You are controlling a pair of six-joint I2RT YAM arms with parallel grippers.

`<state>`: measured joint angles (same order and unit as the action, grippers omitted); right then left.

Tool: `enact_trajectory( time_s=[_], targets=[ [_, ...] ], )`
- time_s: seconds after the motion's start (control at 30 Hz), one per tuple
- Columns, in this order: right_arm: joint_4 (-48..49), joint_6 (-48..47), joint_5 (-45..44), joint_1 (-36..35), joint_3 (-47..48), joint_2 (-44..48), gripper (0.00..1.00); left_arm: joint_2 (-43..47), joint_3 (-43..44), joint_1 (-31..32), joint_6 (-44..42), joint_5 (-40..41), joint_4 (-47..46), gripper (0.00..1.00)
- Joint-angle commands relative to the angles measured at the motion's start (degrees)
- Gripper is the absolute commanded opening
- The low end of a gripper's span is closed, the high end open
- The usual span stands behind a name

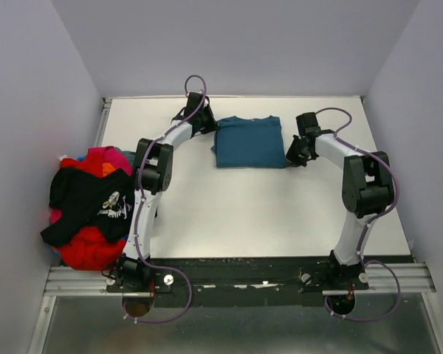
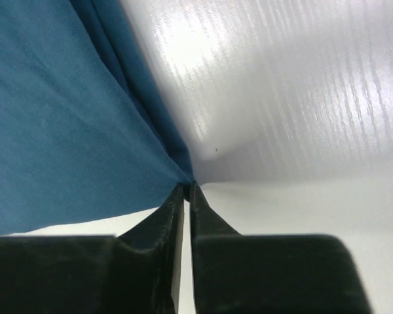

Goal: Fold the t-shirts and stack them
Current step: Put the neatly folded tshirt into the corner of the board with both arms

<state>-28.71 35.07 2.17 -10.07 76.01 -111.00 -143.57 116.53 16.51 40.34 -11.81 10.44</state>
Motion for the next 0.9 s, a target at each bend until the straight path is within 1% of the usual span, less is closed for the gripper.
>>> enact_trajectory(
  time_s=[0.0, 0.3, 0.4, 0.5, 0.6, 0.7, 0.87],
  targets=[
    [-3.3, 0.2, -5.8, 0.0, -0.7, 3.7, 0.01, 2.2, -3.4, 0.0, -1.4, -0.4, 3.2, 0.0],
    [-9.7, 3.4, -10.8, 1.5, -5.9, 8.8, 0.01, 12.6, -22.6, 4.0, 3.4, 0.2, -8.0, 0.0],
    [-11.2, 5.0, -11.8, 3.2, -10.2, 12.5, 0.01, 15.9, -28.4, 5.9, 4.7, 0.5, -11.7, 0.0],
    [-11.3, 6.0, -11.4, 6.5, -15.5, 16.8, 0.01, 18.8, -33.3, 8.8, 5.7, 1.9, -13.5, 0.0],
    [-11.9, 6.3, -11.5, 9.7, -20.2, 22.1, 0.01, 20.8, -36.9, 12.8, 7.6, 3.2, -16.1, 0.0],
    [-14.1, 7.6, -14.3, 14.7, -24.3, 27.3, 0.01, 21.8, -39.3, 17.0, 9.5, 4.1, -18.2, 0.0],
    [-20.4, 13.3, -23.4, 19.6, -30.0, 35.4, 0.01, 21.6, -39.2, 24.3, 11.9, 5.8, -20.9, 0.0]
  ],
)
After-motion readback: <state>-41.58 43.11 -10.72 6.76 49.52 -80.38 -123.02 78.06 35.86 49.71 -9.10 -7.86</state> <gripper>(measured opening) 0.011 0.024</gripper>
